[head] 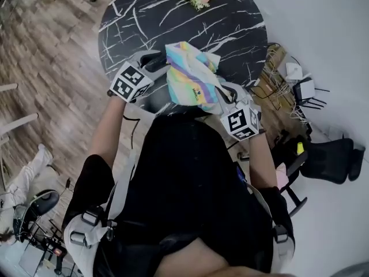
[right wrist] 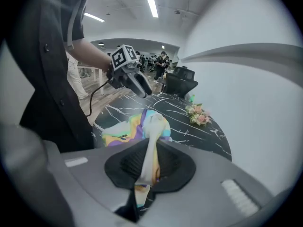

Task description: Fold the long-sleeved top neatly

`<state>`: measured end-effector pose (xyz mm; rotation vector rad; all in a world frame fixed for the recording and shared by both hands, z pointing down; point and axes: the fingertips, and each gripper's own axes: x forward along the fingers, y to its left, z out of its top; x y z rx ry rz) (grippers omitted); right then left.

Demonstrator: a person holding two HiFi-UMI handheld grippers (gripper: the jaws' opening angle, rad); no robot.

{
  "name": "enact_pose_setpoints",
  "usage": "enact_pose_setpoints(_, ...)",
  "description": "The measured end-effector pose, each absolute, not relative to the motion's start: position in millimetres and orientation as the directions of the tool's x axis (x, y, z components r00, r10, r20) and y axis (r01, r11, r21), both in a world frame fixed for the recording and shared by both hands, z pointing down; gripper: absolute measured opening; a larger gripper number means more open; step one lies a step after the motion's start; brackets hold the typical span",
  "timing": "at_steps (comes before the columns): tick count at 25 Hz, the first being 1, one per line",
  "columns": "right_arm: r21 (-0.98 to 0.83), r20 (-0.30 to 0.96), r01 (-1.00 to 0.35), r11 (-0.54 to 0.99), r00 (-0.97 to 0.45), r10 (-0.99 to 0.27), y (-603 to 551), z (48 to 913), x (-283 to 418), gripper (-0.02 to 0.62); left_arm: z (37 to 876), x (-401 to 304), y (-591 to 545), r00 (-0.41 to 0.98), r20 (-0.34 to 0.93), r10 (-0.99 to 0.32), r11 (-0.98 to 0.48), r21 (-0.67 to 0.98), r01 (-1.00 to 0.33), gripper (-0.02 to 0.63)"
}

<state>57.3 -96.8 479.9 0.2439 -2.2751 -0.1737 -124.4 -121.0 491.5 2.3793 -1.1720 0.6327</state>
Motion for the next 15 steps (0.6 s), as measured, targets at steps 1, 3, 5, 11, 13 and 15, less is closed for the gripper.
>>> enact_pose_setpoints(1, 0.201, 0.731, -0.133, 0.970, -0.639, -0.239, -96, 482, 61, 0.031, 495, -123, -129, 0.557, 0.572, -0.602, -0.588, 0.155, -0.794, 0.196)
enact_pose_setpoints(3, 0.194, 0.732, -0.161, 0.968, -0.633, -0.252, -94, 486, 68, 0.031, 501, -120, -143, 0.576, 0.596, -0.559, -0.634, 0.141, -0.760, 0.179)
enact_pose_setpoints(5, 0.188, 0.732, -0.191, 0.963, -0.627, -0.267, -91, 490, 74, 0.029, 509, -116, -155, 0.585, 0.622, -0.521, -0.671, 0.125, -0.730, 0.172)
enact_pose_setpoints(11, 0.162, 0.719, -0.298, 0.941, -0.617, -0.319, -81, 500, 89, 0.029, 538, -94, -171, 0.585, 0.707, -0.398, -0.784, 0.069, -0.617, 0.172)
enact_pose_setpoints(13, 0.155, 0.715, -0.322, 0.934, -0.615, -0.331, -78, 502, 92, 0.031, 546, -88, -178, 0.577, 0.729, -0.369, -0.815, 0.044, -0.577, 0.173)
enact_pose_setpoints(15, 0.154, 0.714, -0.337, 0.929, -0.612, -0.340, -74, 506, 94, 0.029, 554, -81, -183, 0.568, 0.758, -0.320, -0.850, 0.035, -0.525, 0.203)
